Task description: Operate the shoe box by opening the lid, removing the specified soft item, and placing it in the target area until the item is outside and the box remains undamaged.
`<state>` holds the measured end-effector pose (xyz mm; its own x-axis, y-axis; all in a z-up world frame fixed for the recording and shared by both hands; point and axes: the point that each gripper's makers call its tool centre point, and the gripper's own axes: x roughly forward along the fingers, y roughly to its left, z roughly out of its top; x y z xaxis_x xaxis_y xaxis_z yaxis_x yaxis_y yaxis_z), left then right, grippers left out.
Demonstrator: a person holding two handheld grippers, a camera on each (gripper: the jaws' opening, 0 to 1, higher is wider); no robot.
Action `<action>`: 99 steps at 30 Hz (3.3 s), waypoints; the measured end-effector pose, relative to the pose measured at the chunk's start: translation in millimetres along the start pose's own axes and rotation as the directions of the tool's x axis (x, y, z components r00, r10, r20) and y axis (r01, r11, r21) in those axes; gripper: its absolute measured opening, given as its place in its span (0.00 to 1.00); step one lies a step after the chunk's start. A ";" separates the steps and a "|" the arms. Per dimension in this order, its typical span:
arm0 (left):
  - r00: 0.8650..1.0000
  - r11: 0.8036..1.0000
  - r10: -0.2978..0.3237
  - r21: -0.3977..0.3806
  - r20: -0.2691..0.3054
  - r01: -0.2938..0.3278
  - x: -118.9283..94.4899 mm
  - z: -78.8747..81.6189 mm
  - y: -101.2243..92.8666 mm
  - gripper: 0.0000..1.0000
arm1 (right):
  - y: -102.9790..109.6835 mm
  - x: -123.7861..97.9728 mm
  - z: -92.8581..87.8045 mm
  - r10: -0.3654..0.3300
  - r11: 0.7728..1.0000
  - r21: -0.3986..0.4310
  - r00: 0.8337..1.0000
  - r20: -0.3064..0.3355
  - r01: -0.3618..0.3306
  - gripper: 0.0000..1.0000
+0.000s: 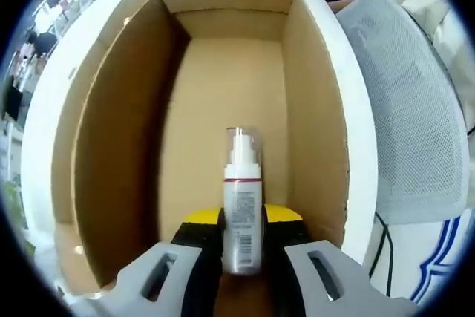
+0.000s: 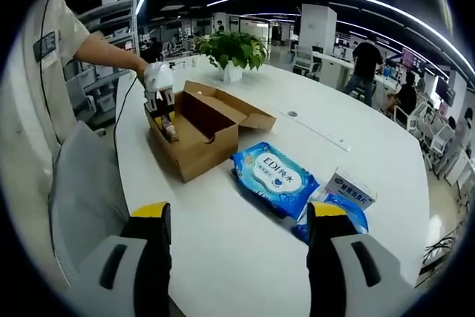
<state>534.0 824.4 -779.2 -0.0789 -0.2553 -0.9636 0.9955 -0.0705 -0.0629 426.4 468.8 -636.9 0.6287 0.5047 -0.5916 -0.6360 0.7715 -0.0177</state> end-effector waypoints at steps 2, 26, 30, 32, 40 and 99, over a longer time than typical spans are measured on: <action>1.000 1.000 0.011 -0.010 0.017 -0.011 -6.2 4.5 0.3 0.17 | 2.6 0.7 2.3 0.006 1.000 -0.005 1.000 0.005 -0.006 0.69; 0.980 0.997 0.071 -0.039 0.188 -0.064 -47.6 54.8 -20.2 0.17 | 37.4 18.1 29.1 0.092 0.993 -0.083 0.994 0.066 -0.087 0.57; 0.975 0.997 0.075 -0.028 0.207 -0.070 -53.5 63.0 -26.0 0.17 | 44.2 22.4 33.1 0.109 0.990 -0.094 0.991 0.073 -0.102 0.56; 0.972 0.997 0.077 -0.022 0.220 -0.074 -56.4 67.7 -28.1 0.17 | 47.3 24.4 34.6 0.117 0.989 -0.100 0.990 0.075 -0.109 0.55; 0.963 0.997 0.072 0.009 0.258 -0.076 -64.0 85.9 -40.5 0.17 | 60.3 32.2 44.4 0.151 0.983 -0.121 0.984 0.093 -0.139 0.50; 0.879 0.975 -0.119 0.223 0.463 0.014 -78.7 190.1 -134.5 0.17 | 166.7 61.8 70.4 0.393 0.890 -0.280 0.917 0.074 -0.359 0.24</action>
<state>396.4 670.7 -645.5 -0.2119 -0.6620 -0.7190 0.9575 -0.2878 -0.0171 390.7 655.9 -619.7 0.3598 0.7945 -0.4892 -0.9172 0.3974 -0.0292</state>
